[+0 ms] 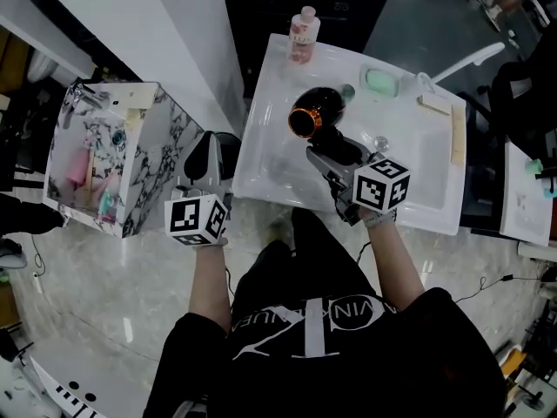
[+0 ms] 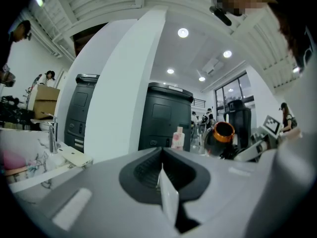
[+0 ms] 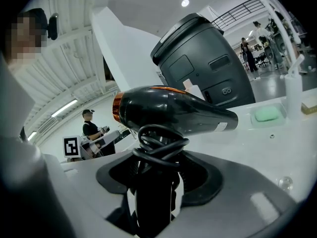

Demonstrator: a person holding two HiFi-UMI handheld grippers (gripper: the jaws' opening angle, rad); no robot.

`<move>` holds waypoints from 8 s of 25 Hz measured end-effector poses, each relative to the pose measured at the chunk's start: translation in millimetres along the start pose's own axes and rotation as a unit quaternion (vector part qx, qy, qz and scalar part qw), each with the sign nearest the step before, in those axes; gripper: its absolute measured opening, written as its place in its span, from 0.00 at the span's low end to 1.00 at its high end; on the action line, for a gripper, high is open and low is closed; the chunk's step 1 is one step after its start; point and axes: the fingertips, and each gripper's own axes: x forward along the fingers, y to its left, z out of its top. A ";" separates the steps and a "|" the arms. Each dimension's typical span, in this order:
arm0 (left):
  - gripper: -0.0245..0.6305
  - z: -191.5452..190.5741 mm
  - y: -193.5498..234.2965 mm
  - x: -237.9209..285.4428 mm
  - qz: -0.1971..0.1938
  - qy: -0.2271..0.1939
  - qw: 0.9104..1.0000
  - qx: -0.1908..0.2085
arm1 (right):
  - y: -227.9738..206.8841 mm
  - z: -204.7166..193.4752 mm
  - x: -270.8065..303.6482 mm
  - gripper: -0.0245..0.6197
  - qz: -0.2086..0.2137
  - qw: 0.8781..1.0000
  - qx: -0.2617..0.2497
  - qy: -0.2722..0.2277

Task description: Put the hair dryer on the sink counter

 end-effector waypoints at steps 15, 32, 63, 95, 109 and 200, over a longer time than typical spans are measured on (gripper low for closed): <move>0.04 -3.9 9.8 88.5 -0.004 0.017 1.000 -0.005 | -64.5 16.1 69.5 0.44 -0.043 0.994 -0.055 0.087; 0.04 -29.8 14.8 119.6 -0.004 0.057 0.998 -0.007 | -124.7 3.2 117.7 0.44 -0.145 0.973 -0.122 0.131; 0.04 -43.7 19.2 119.4 0.011 0.068 0.997 -0.021 | -135.7 -10.1 152.0 0.45 -0.172 0.965 -0.138 0.142; 0.04 -43.9 1.5 97.5 0.000 0.068 0.997 -0.022 | -135.7 -20.4 124.0 0.61 -0.143 0.974 -0.104 0.142; 0.04 -37.8 -13.0 81.7 -0.017 0.057 0.998 -0.019 | -120.1 -13.3 92.7 0.61 -0.146 0.977 -0.111 0.105; 0.04 82.7 -69.2 70.3 -0.058 -0.049 0.997 0.033 | -49.6 146.7 -86.6 0.04 -0.155 0.955 -0.153 -0.200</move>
